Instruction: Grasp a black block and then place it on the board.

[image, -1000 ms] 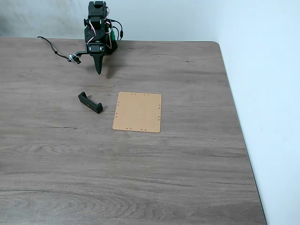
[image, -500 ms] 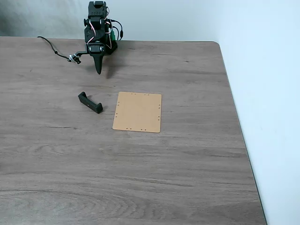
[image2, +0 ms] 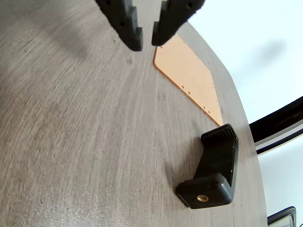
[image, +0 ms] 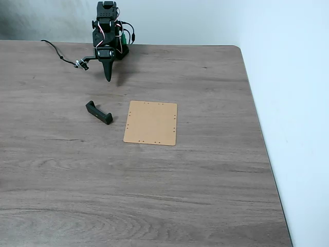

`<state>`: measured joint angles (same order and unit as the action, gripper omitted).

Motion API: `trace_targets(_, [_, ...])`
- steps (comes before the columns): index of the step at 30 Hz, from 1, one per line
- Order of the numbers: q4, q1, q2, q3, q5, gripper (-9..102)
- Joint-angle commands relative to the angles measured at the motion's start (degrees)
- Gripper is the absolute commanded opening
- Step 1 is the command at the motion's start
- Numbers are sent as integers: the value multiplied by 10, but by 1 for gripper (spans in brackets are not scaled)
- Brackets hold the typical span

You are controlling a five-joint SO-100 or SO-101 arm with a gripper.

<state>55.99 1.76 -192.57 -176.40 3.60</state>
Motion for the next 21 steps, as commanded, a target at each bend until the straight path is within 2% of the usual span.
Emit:
trace_targets(1, [4, 9, -10, -3, 9, 0])
trace_targets(12, [-8, 6, -10, -5, 5, 0])
trace_targets(21, [-67, 32, 51, 14, 132, 0])
